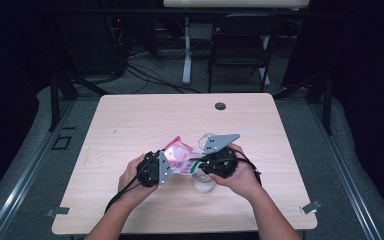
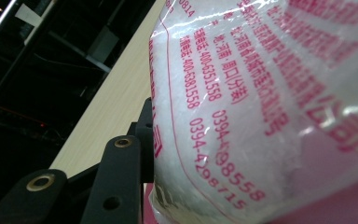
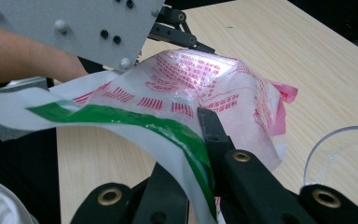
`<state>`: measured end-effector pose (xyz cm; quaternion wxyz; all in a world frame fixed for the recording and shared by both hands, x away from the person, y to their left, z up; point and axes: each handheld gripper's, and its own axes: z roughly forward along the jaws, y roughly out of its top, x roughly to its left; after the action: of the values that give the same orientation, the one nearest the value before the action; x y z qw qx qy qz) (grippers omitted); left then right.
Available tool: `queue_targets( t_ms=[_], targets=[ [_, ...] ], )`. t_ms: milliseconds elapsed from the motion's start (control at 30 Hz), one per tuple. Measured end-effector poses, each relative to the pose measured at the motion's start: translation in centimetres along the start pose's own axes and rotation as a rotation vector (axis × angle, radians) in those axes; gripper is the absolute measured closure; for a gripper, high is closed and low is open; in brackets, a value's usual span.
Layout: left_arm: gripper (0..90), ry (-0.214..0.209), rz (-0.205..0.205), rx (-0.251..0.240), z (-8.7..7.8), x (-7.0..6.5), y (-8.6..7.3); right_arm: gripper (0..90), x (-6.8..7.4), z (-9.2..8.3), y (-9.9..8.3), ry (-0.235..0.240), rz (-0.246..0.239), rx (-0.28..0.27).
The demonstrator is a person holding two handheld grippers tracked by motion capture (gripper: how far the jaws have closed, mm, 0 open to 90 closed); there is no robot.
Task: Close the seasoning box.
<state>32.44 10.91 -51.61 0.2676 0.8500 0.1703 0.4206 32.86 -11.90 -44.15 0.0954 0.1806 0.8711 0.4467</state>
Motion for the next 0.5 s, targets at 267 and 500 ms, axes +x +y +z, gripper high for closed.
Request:
queue_targets(
  t_ms=[267,500],
  targets=[
    [63.3,0.042,0.032,0.005,-0.04,0.29,0.36,90.0,-0.40,0.07,-0.28,0.028,0.058,-0.001],
    [63.5,0.103,0.105,0.009,-0.15,0.43,0.88,90.0,-0.69,0.09,-0.56,0.040,0.080,0.003]
  ],
)
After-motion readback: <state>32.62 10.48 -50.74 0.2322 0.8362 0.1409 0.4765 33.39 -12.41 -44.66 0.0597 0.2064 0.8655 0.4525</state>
